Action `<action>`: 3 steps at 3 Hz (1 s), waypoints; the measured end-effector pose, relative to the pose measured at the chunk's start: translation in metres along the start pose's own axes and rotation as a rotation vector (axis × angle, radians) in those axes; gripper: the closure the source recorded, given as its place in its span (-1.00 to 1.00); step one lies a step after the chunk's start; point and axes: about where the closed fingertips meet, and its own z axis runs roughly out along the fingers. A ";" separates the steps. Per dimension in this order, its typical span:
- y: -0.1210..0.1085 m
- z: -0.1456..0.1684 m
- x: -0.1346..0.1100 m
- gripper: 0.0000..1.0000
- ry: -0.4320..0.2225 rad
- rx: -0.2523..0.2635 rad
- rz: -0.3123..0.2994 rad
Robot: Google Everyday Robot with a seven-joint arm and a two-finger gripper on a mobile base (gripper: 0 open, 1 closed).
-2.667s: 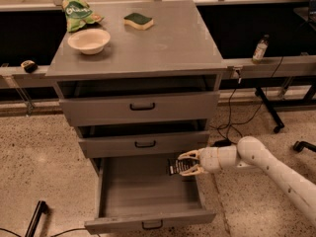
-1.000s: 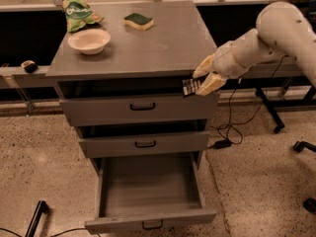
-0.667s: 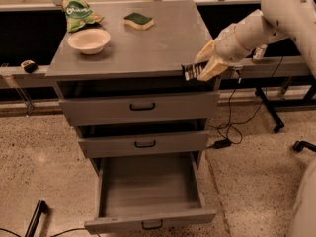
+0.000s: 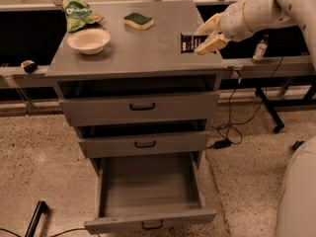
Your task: Pick rxbar chocolate from bottom drawer and place on counter
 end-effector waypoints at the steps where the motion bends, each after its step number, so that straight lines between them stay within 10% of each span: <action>1: -0.016 0.024 -0.010 1.00 -0.034 0.052 0.062; 3: -0.032 0.062 -0.023 0.15 -0.062 0.095 0.130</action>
Offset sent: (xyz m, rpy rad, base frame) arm 0.0531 0.0564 0.0120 0.1660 -0.0515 -0.1365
